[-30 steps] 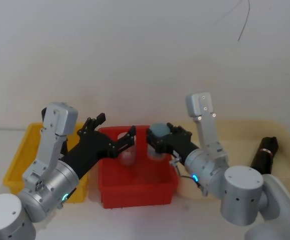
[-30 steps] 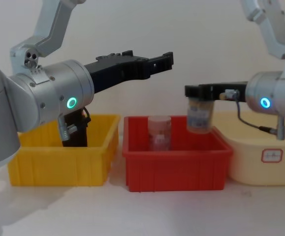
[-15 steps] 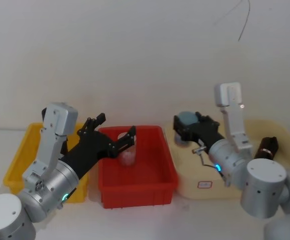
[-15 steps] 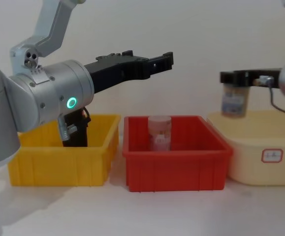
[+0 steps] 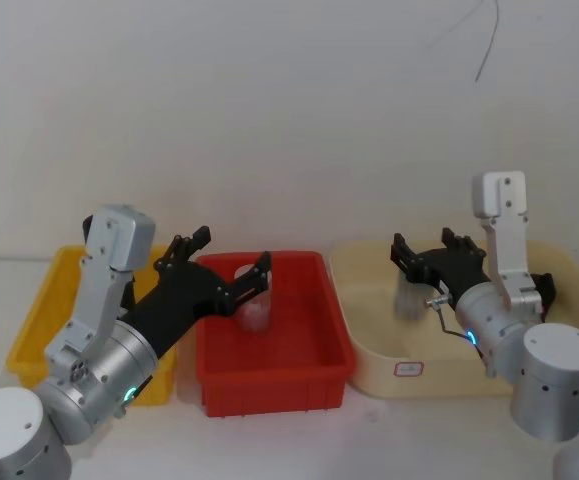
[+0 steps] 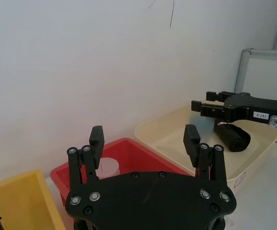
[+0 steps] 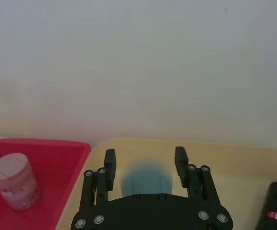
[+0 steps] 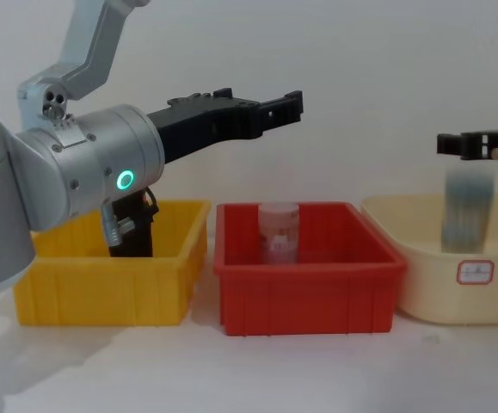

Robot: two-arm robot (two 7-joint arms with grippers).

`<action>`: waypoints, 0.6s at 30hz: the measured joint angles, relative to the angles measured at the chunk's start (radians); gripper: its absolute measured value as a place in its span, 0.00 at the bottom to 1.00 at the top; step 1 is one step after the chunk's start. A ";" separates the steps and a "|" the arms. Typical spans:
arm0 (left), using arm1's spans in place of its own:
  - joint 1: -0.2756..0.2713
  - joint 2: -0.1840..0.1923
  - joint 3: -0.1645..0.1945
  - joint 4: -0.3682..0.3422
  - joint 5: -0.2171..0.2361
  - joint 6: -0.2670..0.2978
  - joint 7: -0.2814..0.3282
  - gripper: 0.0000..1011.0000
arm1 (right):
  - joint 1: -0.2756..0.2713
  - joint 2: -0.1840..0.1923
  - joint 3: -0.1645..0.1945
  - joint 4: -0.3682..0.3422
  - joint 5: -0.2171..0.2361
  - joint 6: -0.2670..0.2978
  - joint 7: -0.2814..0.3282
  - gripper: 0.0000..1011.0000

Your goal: Pick up the garbage bag with the one hand and transfer it to the other hand.

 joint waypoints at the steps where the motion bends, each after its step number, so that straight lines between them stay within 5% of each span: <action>1: 0.000 0.000 0.000 0.000 0.000 0.000 0.000 0.99 | -0.001 0.001 0.003 0.003 -0.002 0.000 -0.002 0.75; 10: 0.000 0.000 0.000 0.000 0.000 0.000 0.000 0.99 | -0.018 0.008 0.011 0.002 -0.006 -0.003 0.011 0.99; 18: 0.000 0.000 0.000 0.000 0.000 0.000 0.000 0.99 | -0.050 0.011 0.007 -0.040 -0.004 -0.003 0.042 0.99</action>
